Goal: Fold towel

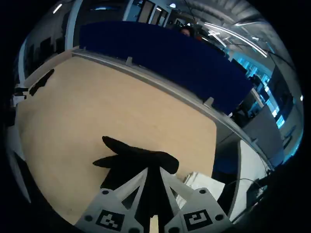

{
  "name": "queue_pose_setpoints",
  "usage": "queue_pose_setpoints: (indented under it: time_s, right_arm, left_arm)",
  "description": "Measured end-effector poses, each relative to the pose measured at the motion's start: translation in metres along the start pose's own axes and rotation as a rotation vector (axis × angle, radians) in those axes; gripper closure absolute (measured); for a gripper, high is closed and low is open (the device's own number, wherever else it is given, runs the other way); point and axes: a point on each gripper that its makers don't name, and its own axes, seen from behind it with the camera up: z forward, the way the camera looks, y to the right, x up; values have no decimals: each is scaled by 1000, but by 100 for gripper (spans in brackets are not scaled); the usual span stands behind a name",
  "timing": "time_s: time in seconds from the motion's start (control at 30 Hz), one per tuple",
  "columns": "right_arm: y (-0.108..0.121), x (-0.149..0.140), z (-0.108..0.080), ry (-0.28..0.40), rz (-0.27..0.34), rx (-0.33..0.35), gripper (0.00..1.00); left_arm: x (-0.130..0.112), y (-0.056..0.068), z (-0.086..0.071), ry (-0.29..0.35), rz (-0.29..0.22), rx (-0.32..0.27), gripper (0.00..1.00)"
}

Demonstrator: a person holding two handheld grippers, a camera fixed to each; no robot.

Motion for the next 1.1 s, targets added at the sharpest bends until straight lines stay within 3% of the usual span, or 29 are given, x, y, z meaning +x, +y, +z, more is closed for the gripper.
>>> queue_pose_setpoints:
  time_s: [0.4, 1.1]
  right_arm:
    - [0, -63, -1, -68, 111, -39, 94]
    - [-13, -148, 32, -203, 226, -76, 94]
  left_arm:
    - [-2, 0, -2, -3, 14, -6, 10]
    - [-6, -3, -8, -9, 22, 4, 10]
